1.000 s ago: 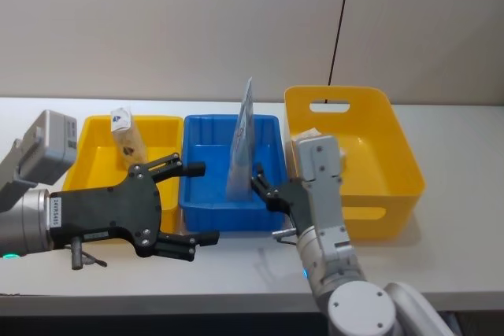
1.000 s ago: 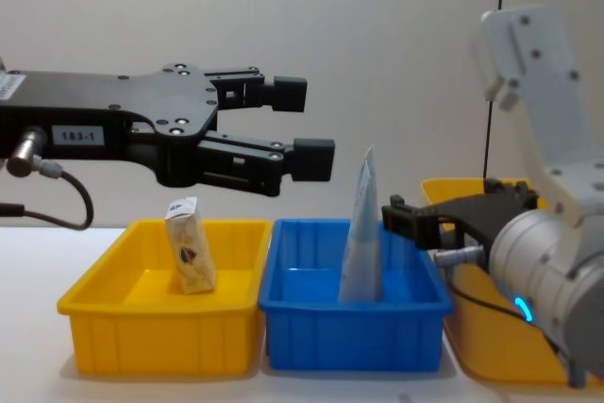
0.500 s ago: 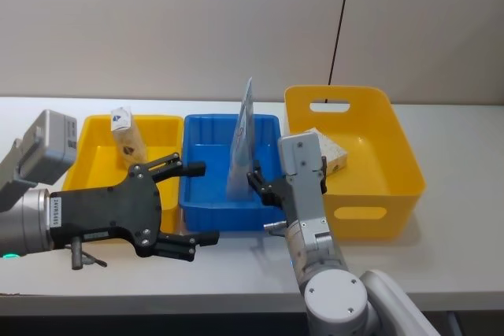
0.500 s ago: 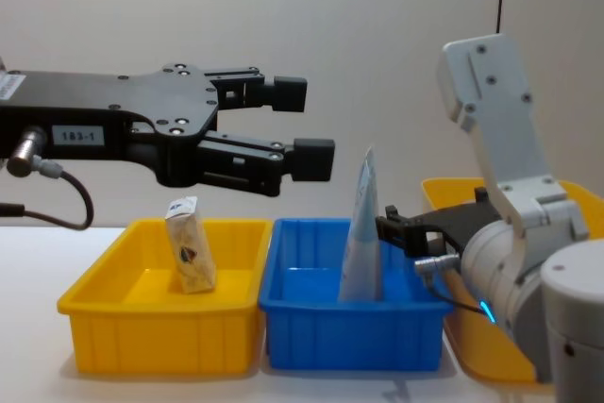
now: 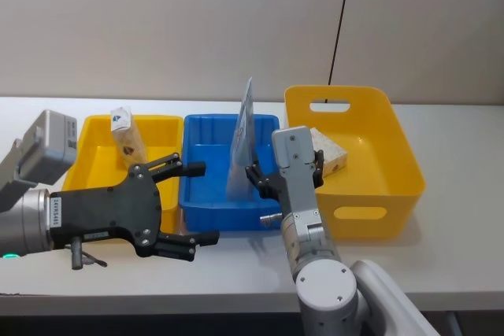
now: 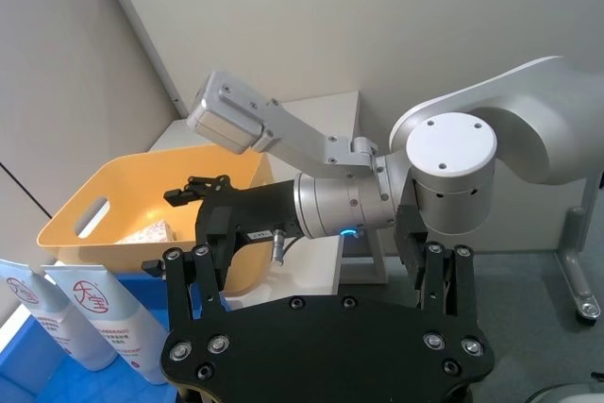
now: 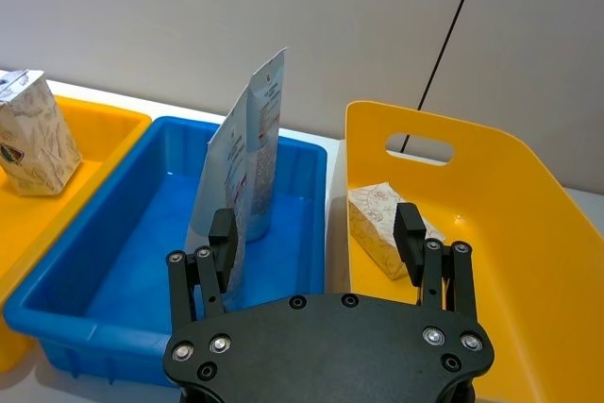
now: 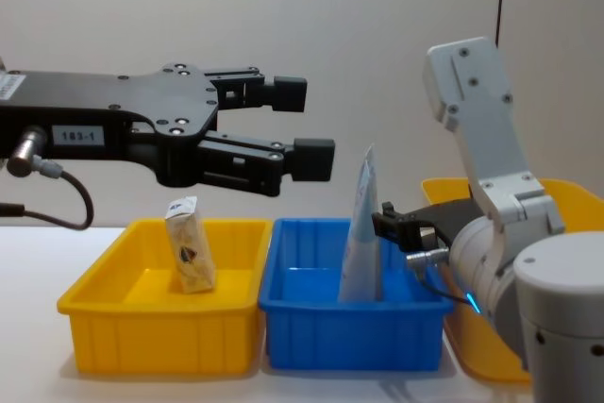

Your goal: Bimanual collaborative sorting of washing and personal care products

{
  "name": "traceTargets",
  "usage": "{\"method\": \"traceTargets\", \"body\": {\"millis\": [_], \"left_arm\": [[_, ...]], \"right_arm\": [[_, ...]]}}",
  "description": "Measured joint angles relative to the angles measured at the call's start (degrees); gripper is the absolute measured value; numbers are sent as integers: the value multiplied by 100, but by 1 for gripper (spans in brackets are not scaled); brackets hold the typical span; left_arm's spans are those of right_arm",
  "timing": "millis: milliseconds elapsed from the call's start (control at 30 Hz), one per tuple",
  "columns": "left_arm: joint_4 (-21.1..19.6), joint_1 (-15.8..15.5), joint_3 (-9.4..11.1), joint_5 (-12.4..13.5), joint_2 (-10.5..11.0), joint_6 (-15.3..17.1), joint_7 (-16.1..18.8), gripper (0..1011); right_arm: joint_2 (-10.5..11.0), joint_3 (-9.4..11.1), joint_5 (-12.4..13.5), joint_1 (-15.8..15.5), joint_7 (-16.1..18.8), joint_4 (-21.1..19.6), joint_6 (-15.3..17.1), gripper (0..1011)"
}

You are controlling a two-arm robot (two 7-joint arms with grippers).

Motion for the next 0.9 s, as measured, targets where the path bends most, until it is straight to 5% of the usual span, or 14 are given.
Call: {"method": "traceTargets", "body": {"millis": [900], "left_arm": [[0,0,0,0,0,0,0,1001]], "right_arm": [[398,202,221,-14,805,-147,-157,1003]]}}
